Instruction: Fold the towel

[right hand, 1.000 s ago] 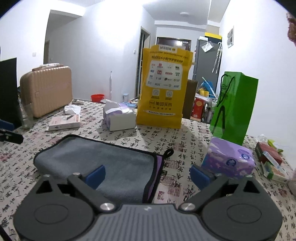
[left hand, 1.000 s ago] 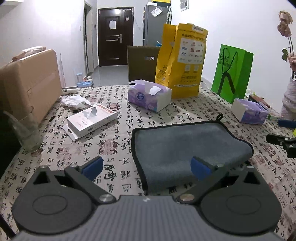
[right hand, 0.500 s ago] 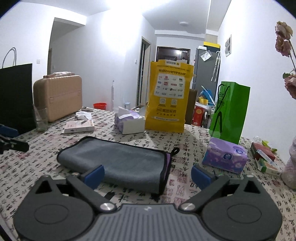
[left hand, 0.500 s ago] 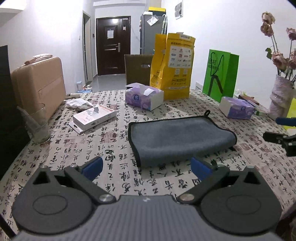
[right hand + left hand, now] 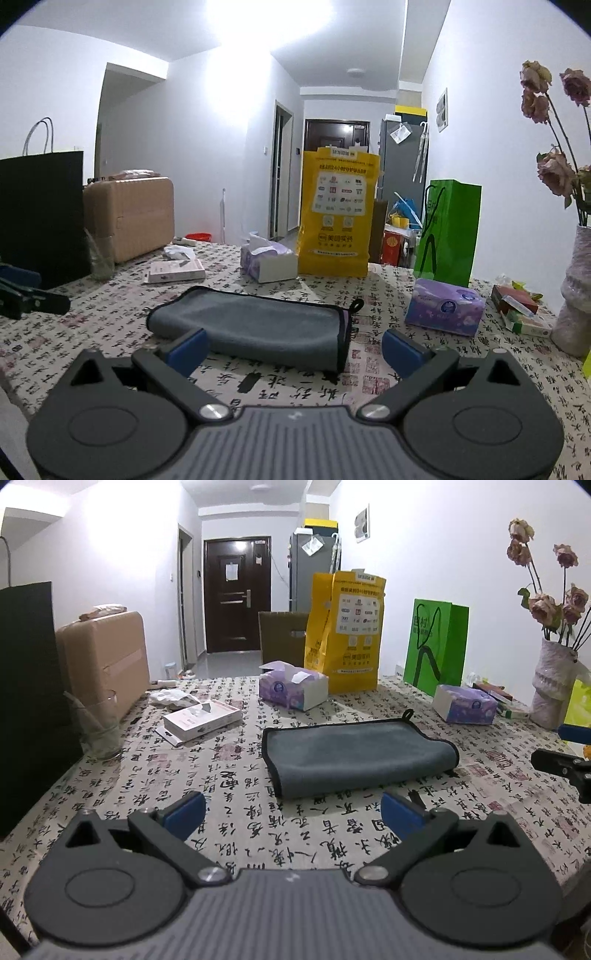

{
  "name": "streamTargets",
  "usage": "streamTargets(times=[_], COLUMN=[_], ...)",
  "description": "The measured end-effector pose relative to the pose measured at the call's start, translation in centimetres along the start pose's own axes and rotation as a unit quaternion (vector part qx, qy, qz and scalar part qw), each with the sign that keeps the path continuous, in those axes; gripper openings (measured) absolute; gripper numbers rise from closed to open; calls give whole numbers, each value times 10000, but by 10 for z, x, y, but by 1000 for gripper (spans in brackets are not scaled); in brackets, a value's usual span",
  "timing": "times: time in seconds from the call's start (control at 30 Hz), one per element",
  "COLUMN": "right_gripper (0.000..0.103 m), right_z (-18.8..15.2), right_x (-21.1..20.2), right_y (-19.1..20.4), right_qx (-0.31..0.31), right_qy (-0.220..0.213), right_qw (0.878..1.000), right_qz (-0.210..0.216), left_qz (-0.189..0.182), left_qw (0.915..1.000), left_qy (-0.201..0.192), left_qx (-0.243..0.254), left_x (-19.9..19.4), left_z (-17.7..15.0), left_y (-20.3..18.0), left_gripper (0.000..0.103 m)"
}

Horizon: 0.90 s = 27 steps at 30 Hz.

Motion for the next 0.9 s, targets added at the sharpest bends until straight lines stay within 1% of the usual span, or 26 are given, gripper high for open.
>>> streamTargets(times=[0.23, 0.37, 0.47, 0.57, 0.67, 0.9], right_gripper=[101, 102, 103, 103, 103, 103], right_z=[-15, -23, -27, -31, -36, -53], right_x=[-29, -49, -64, -79, -89, -107], right_y=[7, 18, 26, 31, 31, 36], right_qx=[139, 137, 162, 212, 340, 427], right_qy=[-117, -147, -202, -268, -277, -212], right_qw=[9998, 9998, 9996, 9993, 9988, 9986], right_qz=[13, 83, 106, 181, 223, 223], left_qz=[63, 44, 28, 14, 57, 103], left_qw=[9993, 9984, 9981, 9978, 9971, 9956], left_qy=[-372, -548, -599, -667, -759, -932], left_qx=[75, 150, 115, -23, -71, 32], left_x=[-34, -53, -64, -77, -86, -106], left_z=[-14, -31, -46, -56, -60, -66], left_y=[-11, -18, -21, -19, -17, -23], left_gripper=[103, 103, 103, 103, 103, 103])
Point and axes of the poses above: each gripper's, at about its wrist camera, not at the fingertips, and x roughly the way its jaws point, y to its left, z to its top, the point moved 4 cm from there along x, roughly the way its jaws point, and after that the axes turned 8 degrees about -z, right-handed, at the moved point
